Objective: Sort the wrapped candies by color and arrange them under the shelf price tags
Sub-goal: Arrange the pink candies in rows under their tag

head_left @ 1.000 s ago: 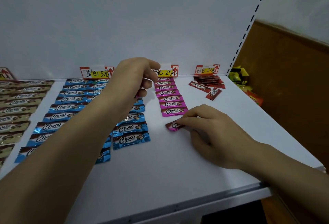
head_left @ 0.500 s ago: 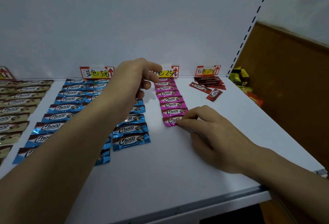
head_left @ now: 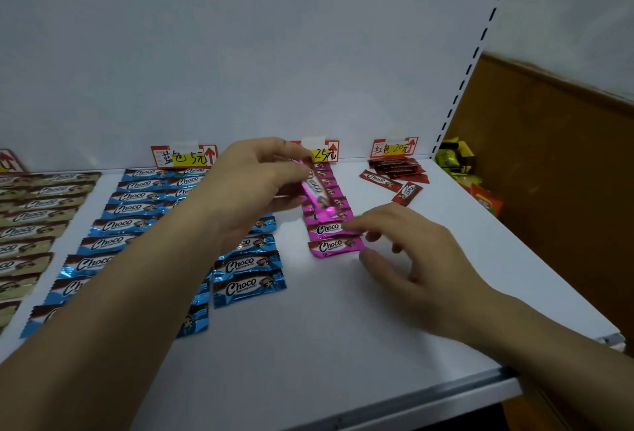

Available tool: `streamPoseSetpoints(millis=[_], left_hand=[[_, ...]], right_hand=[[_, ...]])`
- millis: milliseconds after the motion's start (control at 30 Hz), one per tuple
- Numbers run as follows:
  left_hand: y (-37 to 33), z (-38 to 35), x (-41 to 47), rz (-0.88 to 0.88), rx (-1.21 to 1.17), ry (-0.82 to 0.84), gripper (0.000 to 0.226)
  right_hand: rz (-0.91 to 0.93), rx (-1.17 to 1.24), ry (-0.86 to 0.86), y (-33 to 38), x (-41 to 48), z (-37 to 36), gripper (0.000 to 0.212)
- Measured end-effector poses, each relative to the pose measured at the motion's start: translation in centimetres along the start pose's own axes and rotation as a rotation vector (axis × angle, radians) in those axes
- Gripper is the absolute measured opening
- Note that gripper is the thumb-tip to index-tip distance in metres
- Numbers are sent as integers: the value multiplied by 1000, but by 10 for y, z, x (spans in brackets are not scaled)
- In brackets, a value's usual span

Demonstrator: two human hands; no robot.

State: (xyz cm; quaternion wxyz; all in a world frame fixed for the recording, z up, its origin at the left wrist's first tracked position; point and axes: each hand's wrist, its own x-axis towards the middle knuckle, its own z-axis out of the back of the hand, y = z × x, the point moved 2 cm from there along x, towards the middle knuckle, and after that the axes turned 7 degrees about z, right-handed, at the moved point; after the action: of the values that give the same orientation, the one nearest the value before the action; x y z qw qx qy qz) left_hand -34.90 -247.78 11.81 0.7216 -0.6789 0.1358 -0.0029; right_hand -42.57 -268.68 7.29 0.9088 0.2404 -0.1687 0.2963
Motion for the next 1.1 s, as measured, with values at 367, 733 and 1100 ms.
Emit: streamPoseSetpoints(millis=[367, 733, 1100], left_hand=[[-2, -4, -6, -219, 478, 57, 15], [16, -5, 4, -373, 1293, -155, 34], [15, -7, 4, -403, 1320, -254, 42]], right_hand=[[-340, 585, -236, 4, 35, 22, 12], [-58, -115, -10, 10, -14, -3, 20], [68, -168, 128, 15, -20, -8, 38]])
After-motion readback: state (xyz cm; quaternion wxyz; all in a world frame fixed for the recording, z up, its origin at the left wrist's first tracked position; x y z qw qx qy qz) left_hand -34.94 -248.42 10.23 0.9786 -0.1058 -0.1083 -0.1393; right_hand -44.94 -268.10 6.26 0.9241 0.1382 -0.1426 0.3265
